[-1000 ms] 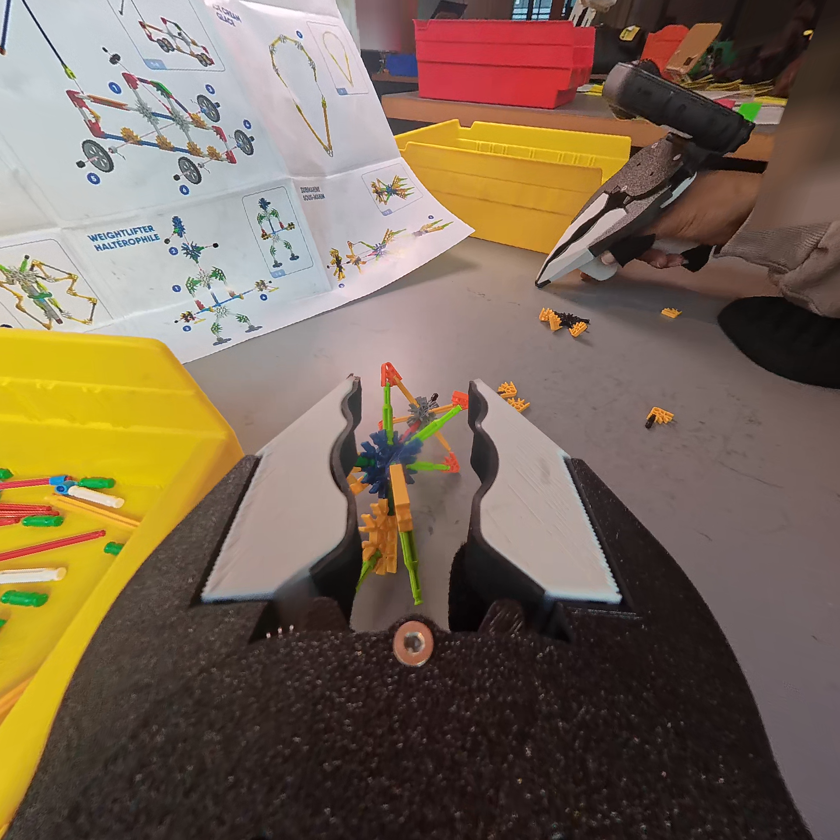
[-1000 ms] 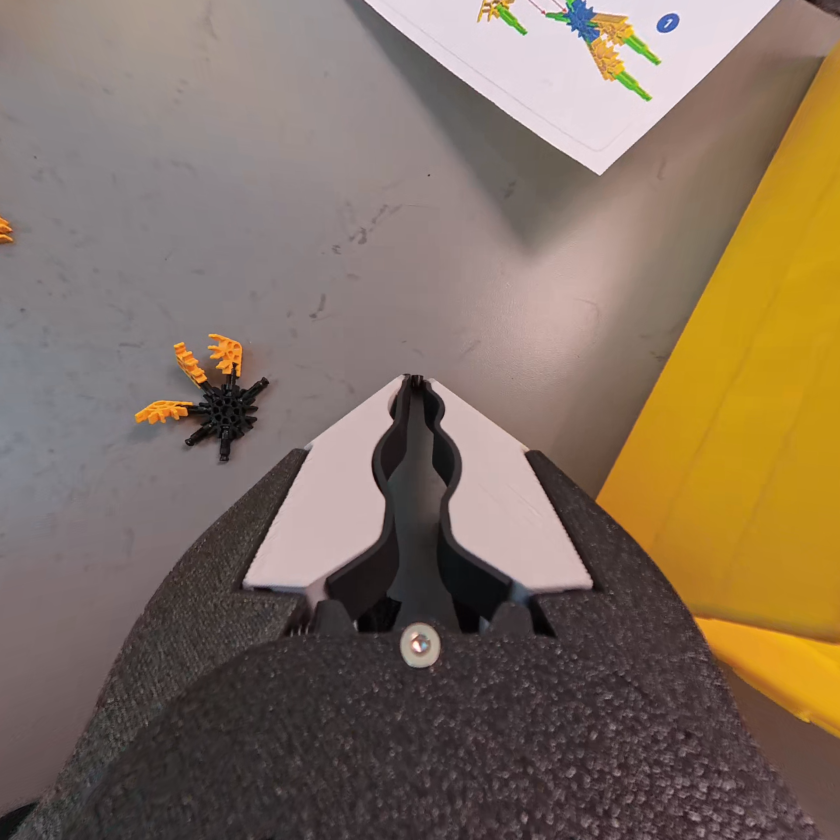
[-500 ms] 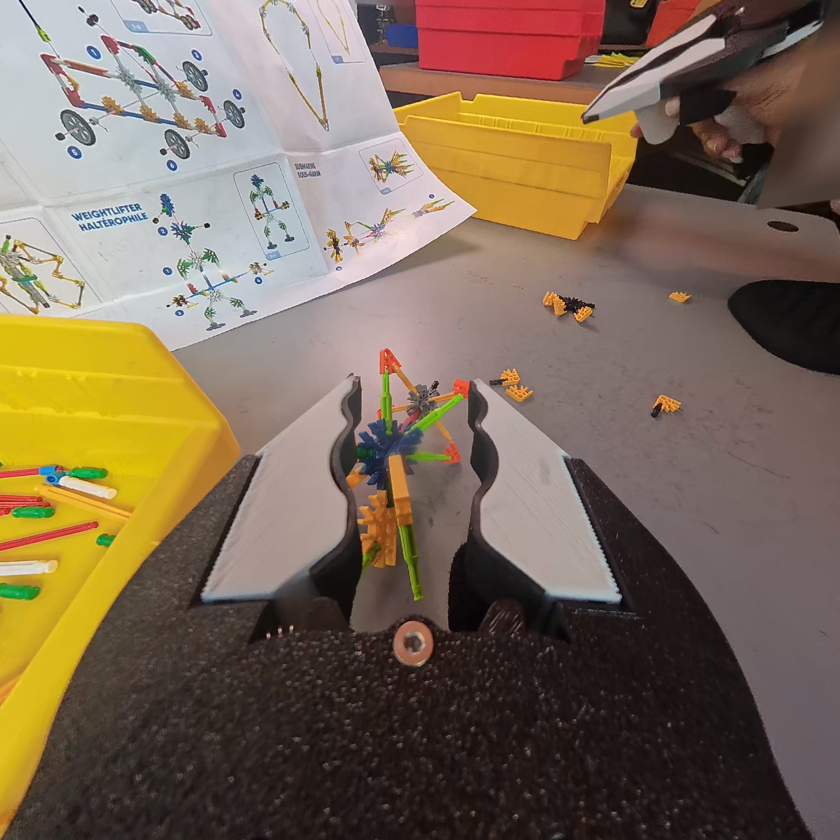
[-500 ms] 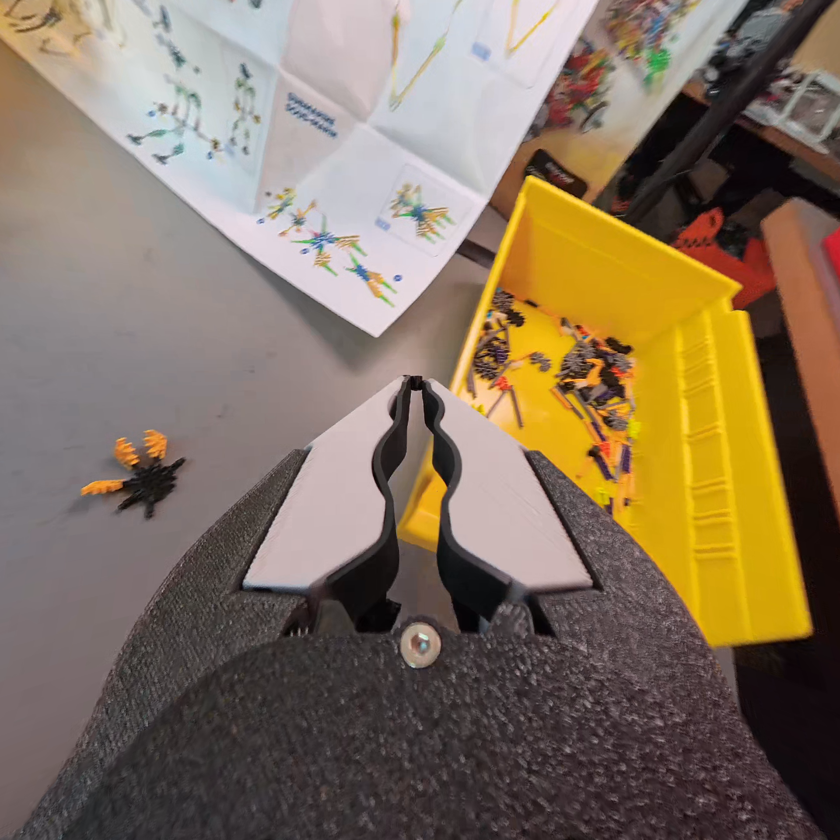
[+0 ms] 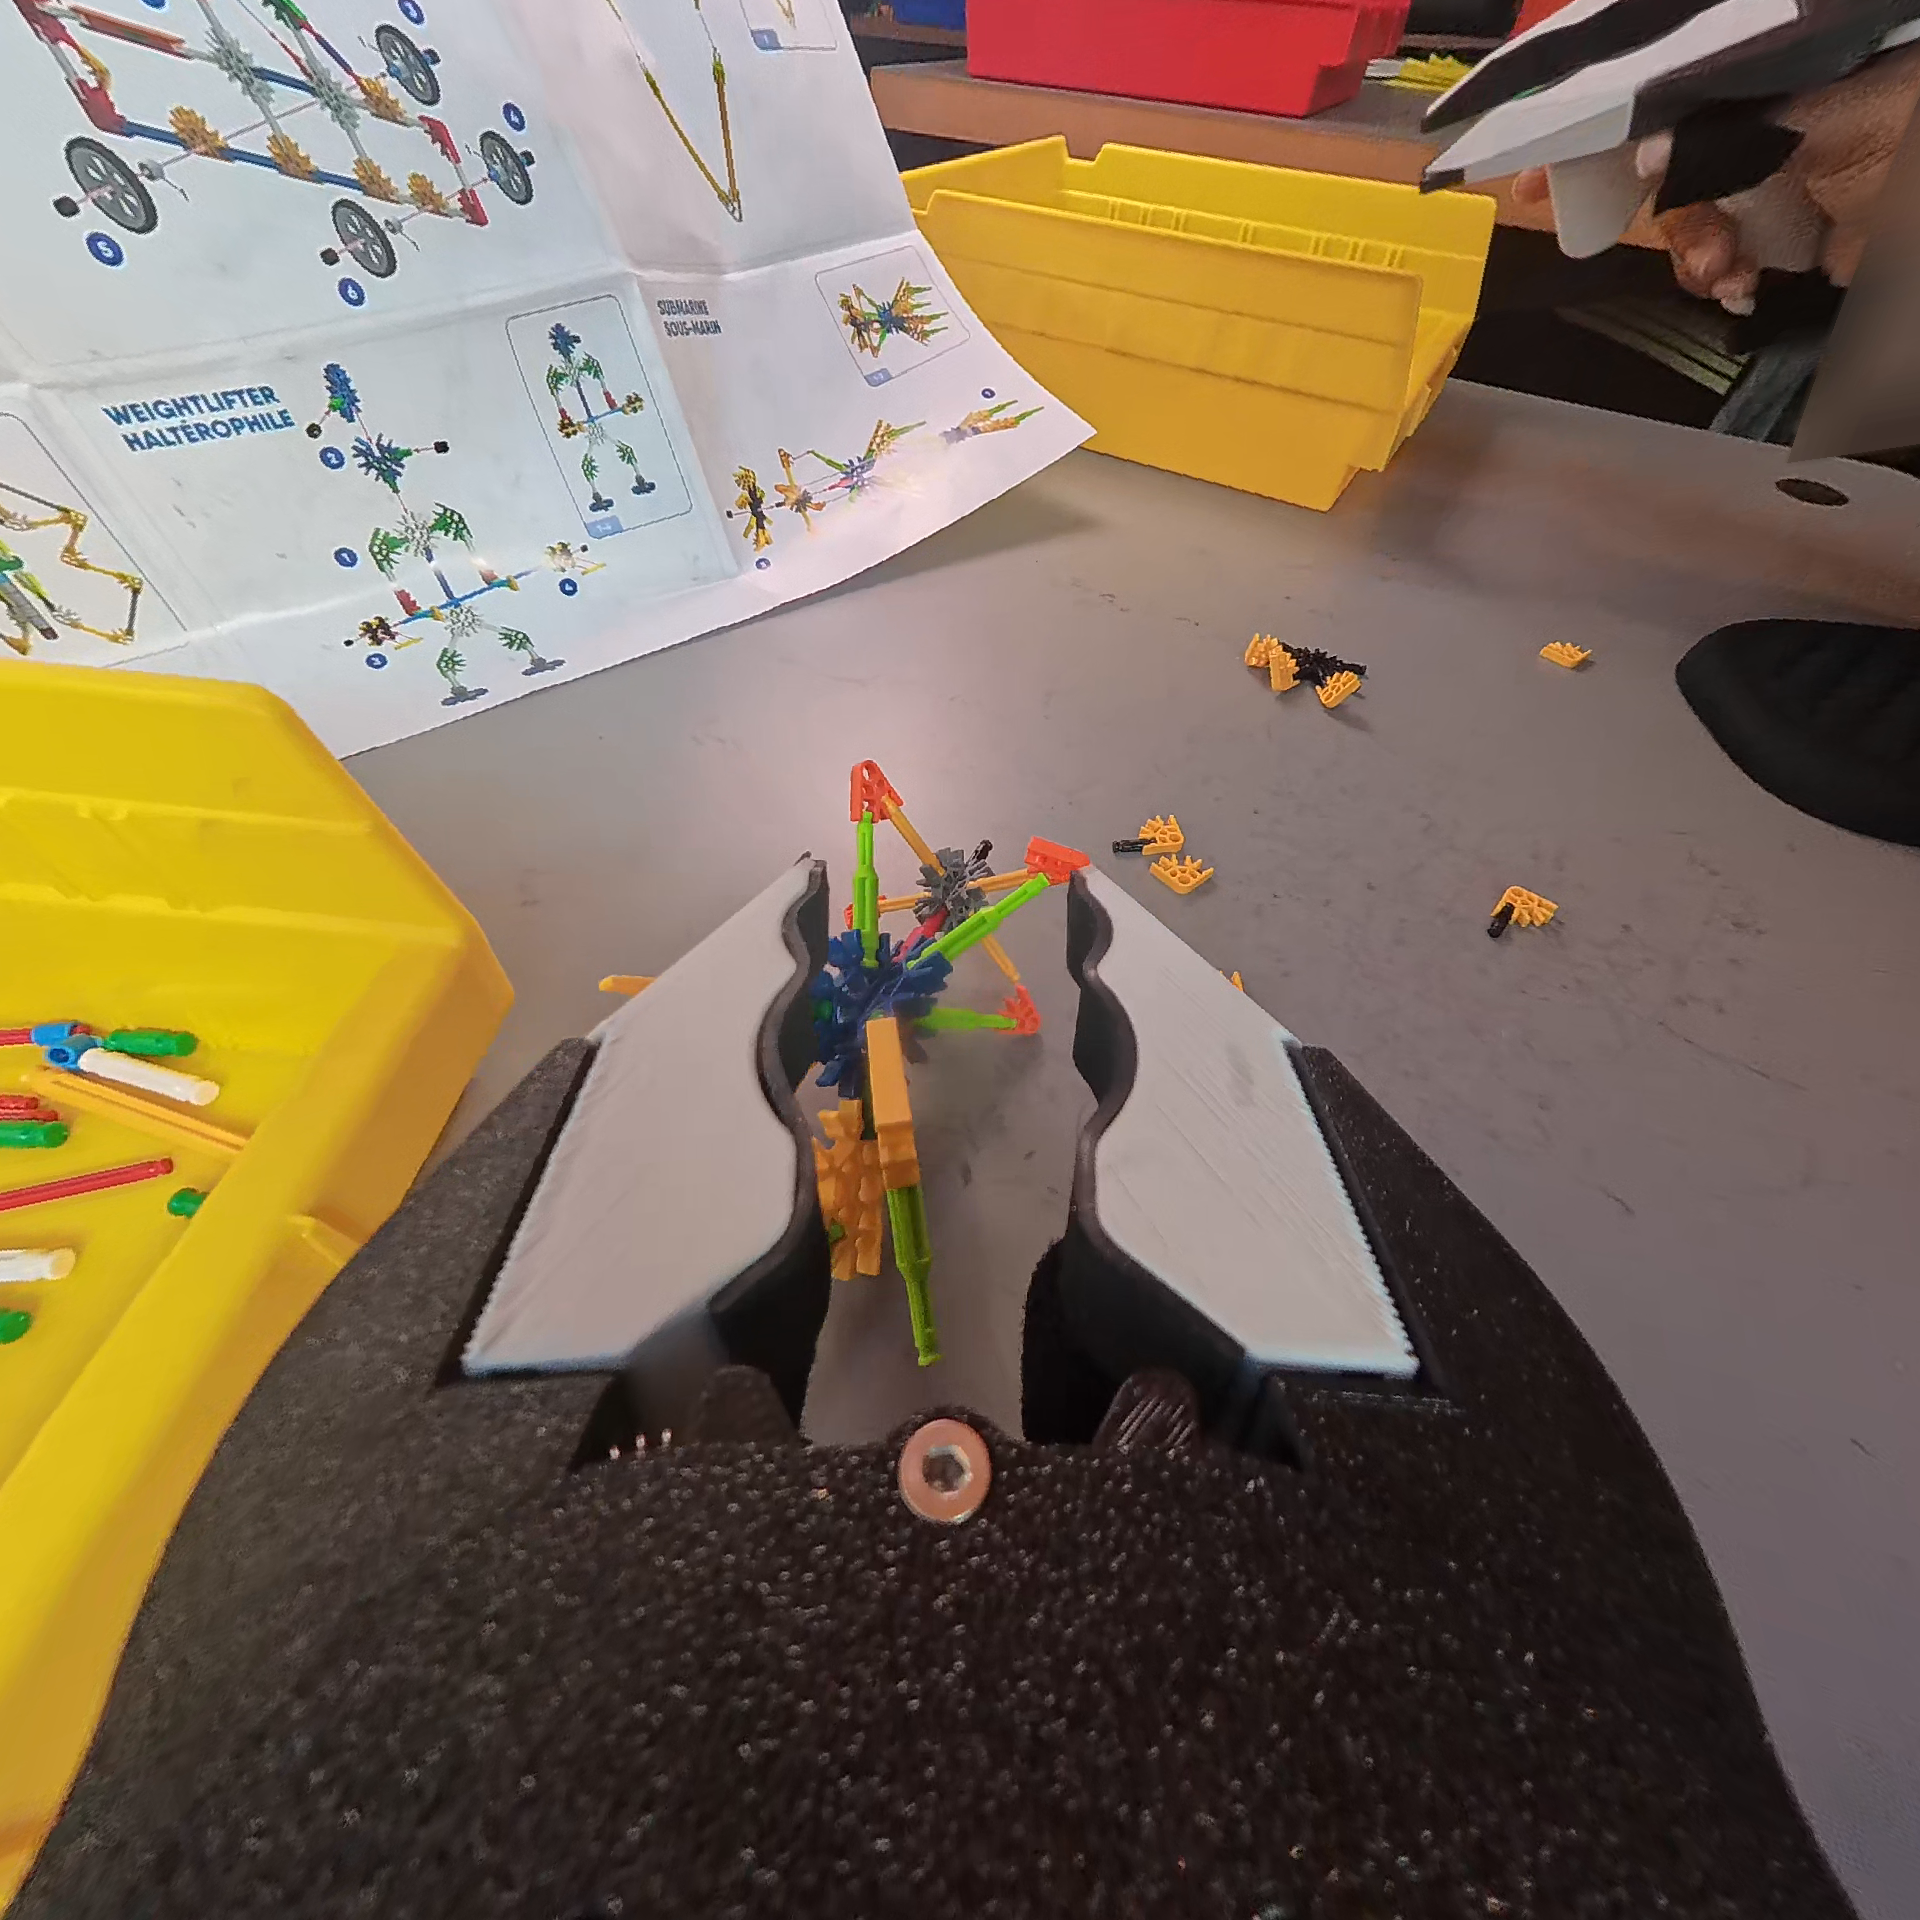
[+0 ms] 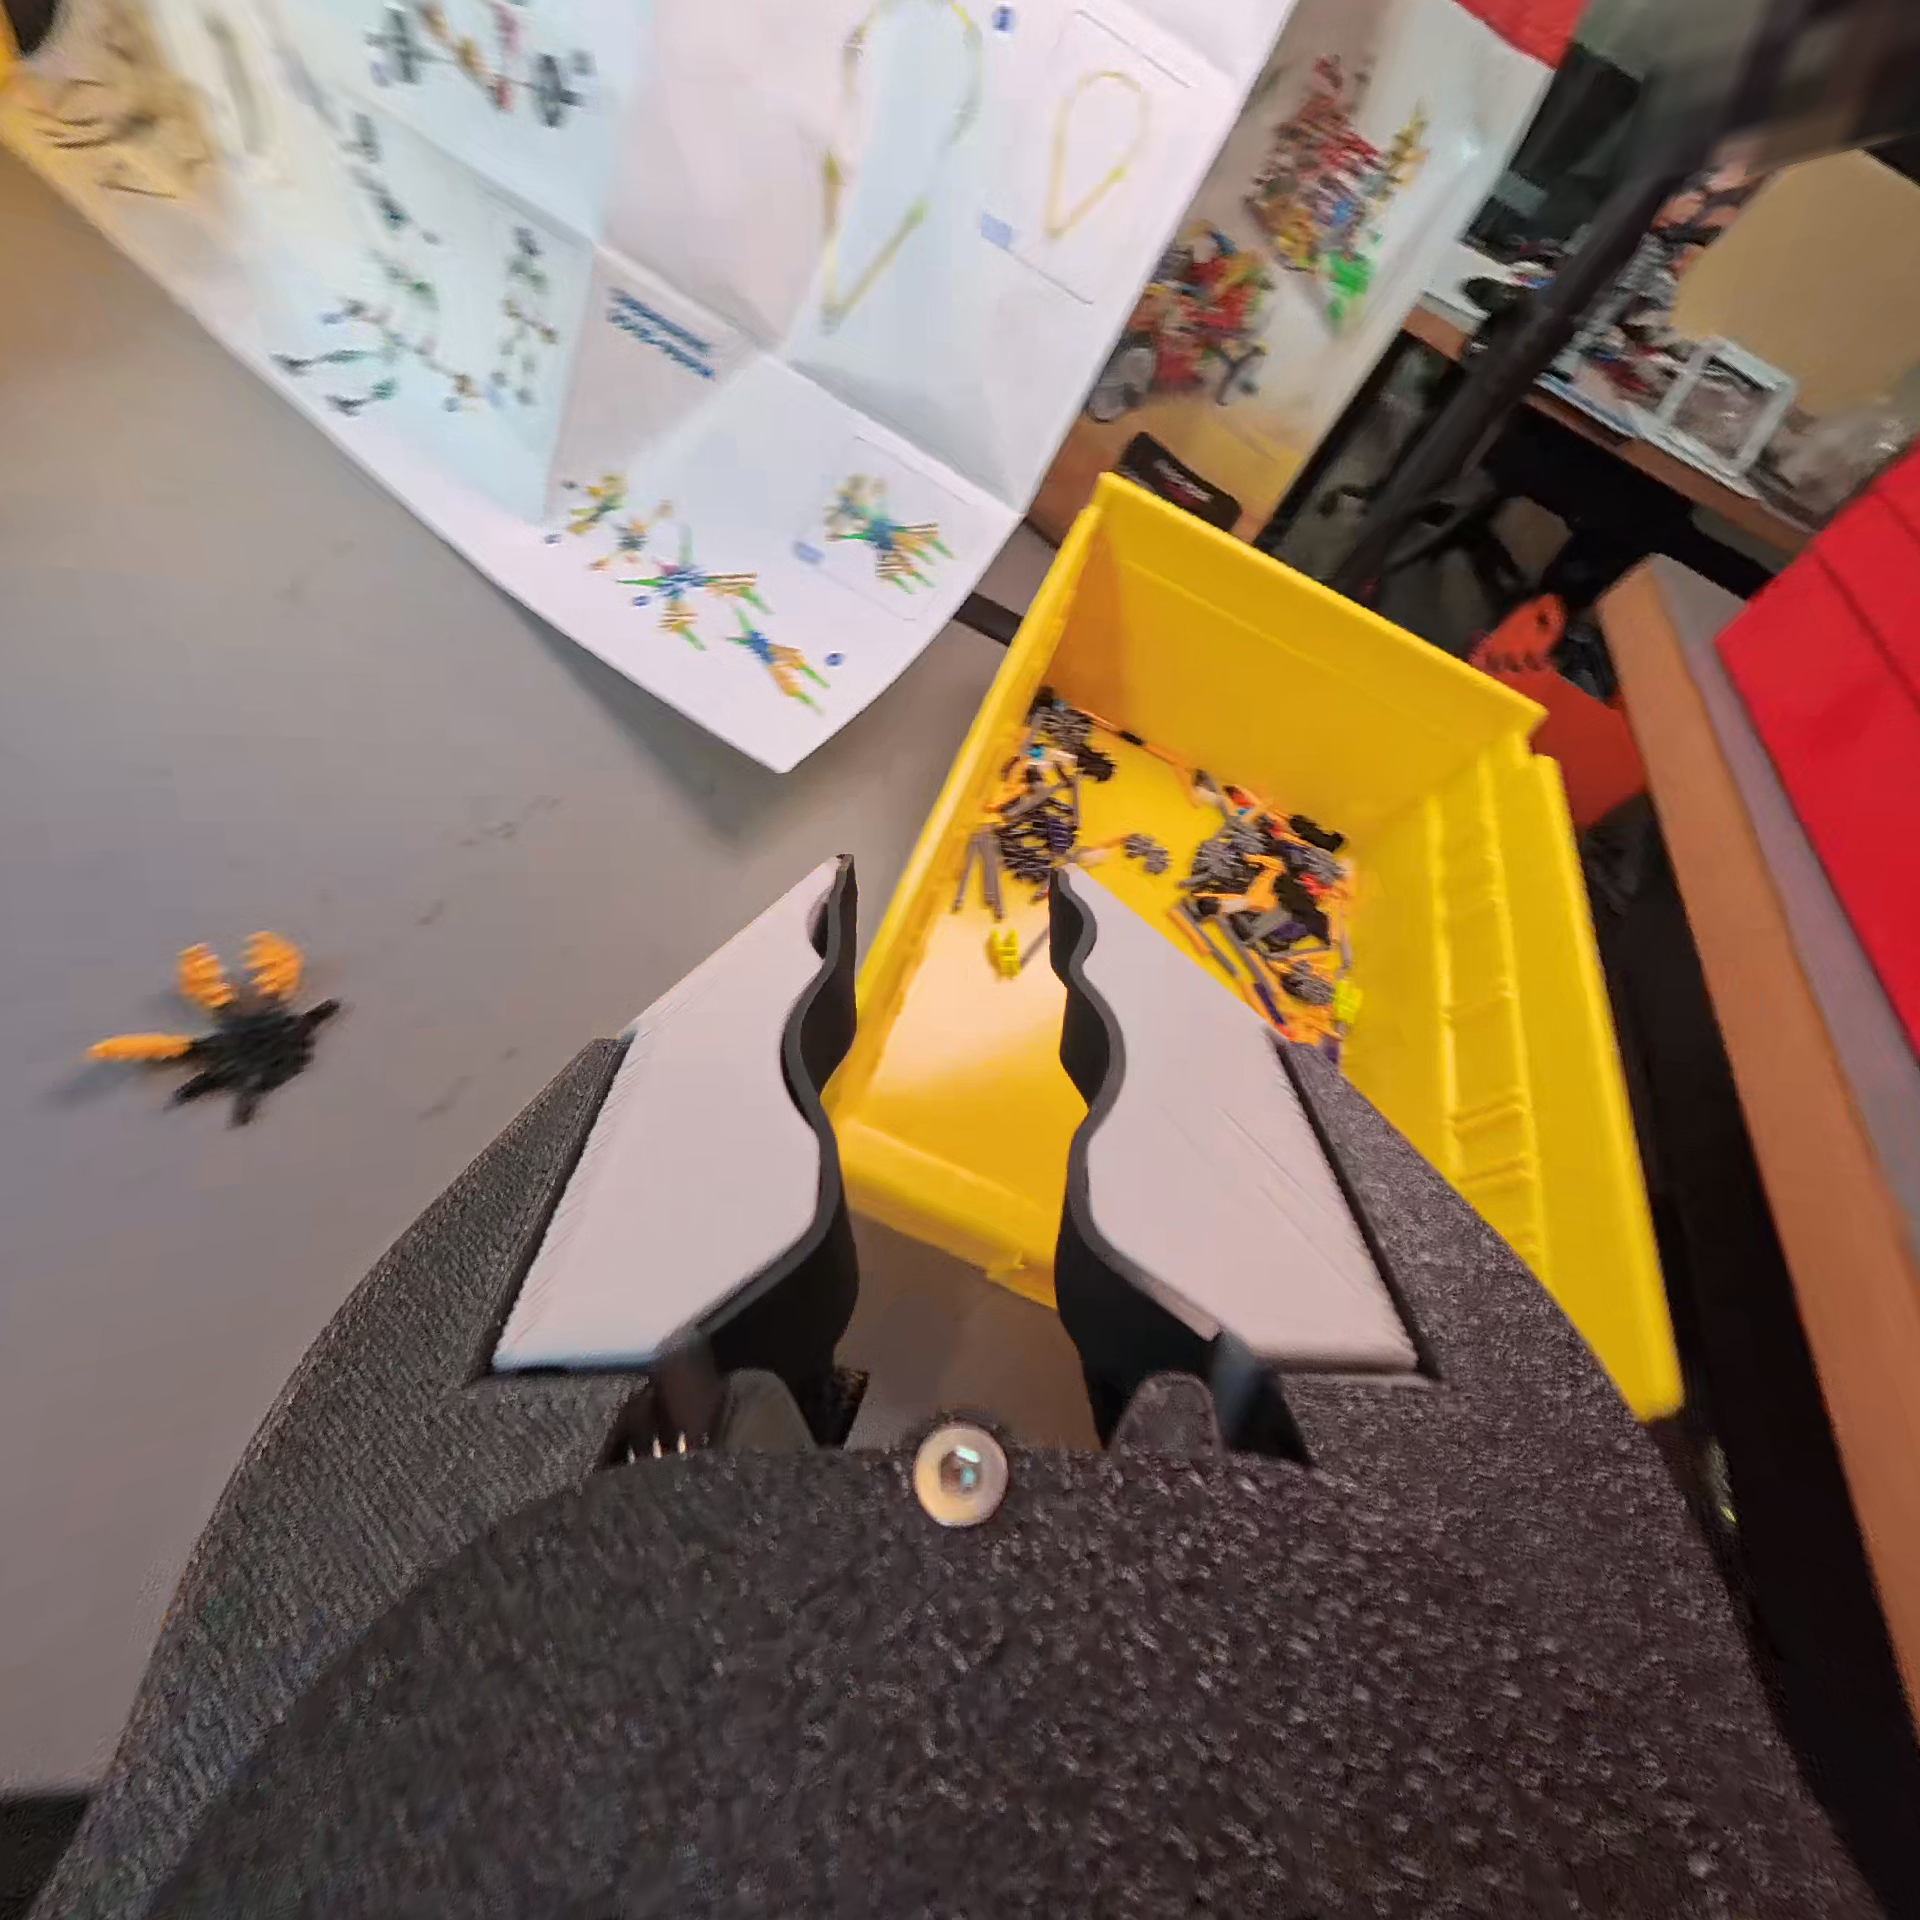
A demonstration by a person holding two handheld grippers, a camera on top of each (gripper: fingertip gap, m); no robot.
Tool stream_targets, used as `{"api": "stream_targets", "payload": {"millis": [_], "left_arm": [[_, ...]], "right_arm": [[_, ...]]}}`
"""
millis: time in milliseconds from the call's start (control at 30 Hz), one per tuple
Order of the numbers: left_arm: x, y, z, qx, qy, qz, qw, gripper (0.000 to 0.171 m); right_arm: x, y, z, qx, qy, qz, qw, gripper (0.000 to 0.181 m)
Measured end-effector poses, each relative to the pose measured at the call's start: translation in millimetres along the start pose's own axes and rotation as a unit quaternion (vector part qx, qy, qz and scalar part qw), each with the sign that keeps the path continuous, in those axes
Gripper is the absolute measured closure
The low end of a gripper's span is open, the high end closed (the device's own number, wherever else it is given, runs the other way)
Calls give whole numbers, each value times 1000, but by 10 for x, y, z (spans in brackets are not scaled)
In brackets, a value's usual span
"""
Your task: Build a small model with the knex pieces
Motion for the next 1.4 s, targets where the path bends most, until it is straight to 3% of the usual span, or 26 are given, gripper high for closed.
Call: {"api": "stream_targets", "payload": {"millis": [67,167,267,533,700,1133,1267,1400], "left_arm": [[9,-4,1,1,1,2,1000,125],[18,-3,9,-4,2,-2,1000,124],[34,8,23,-7,8,-6,1000,122],[28,54,57,-23,0,-3,1000,123],[12,62,55,-24,-4,-6,1000,123],[7,77,72,-27,-10,-4,1000,123],[2,67,69,-23,-16,2,1000,123],[-2,66,69,-22,-20,10,1000,123]], "right_arm": [[-293,116,-136,-23,-109,-34,993,149],[-687,522,-362,-132,-246,-68,958,149],[-894,915,-479,-217,-288,-83,929,149],[-1138,1247,-415,-275,-285,-95,913,156],[-1191,1233,-418,-278,-280,-103,913,166],[-1188,1251,-430,-270,-279,-88,917,167],[-1207,1249,-444,-268,-289,-92,915,178],[-1116,1133,-437,-226,-269,-76,933,178]]}}
Point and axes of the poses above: each gripper's, where its closed fingertips meet, z out along the fingers, y out of its underside, x = y × z across the jaws, the point moved 5 cm from there along -z, back along the fingers, and after that the axes turned 9 degrees about z, right-handed, at the moved point
